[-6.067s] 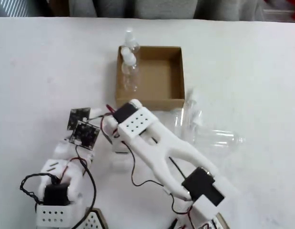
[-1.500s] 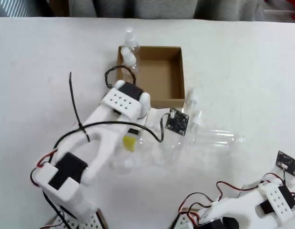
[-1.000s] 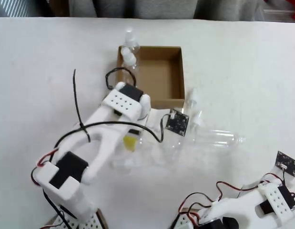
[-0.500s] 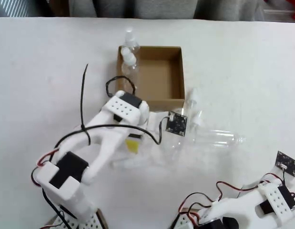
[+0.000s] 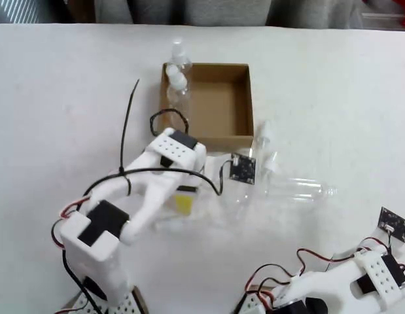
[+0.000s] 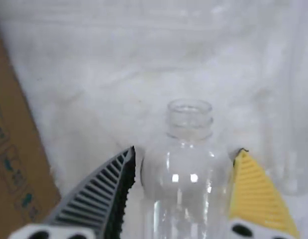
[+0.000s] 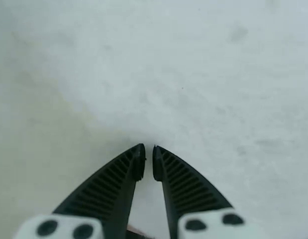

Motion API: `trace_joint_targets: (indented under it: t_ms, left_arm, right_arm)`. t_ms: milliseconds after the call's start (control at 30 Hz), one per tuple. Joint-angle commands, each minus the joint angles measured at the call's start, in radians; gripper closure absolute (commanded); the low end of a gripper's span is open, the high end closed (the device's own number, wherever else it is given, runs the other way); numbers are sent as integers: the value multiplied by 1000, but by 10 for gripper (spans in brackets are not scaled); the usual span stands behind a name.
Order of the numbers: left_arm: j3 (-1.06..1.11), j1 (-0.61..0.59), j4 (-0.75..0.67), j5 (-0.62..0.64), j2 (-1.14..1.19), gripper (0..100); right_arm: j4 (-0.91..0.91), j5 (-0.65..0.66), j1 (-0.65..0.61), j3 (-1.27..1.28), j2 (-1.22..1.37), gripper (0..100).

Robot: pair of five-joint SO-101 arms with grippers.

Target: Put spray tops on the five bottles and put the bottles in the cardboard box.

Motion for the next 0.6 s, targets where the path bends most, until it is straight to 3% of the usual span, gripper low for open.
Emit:
trace_joint_targets:
  t_ms: [0,100,367,567]
  left_arm:
    - [-12,-5,-12,14,-12,692]
    - [-15,-2,-12,58,-8,717]
    - [-9,-2,-12,77,-8,928]
    - [-12,-2,28,84,-16,917]
  right_arm:
    - [-13,9,-4,-3,-18,982]
    - [-13,9,-4,-3,-18,982]
    - [-13,9,-4,-3,-18,982]
    - [-13,9,-4,-3,-18,982]
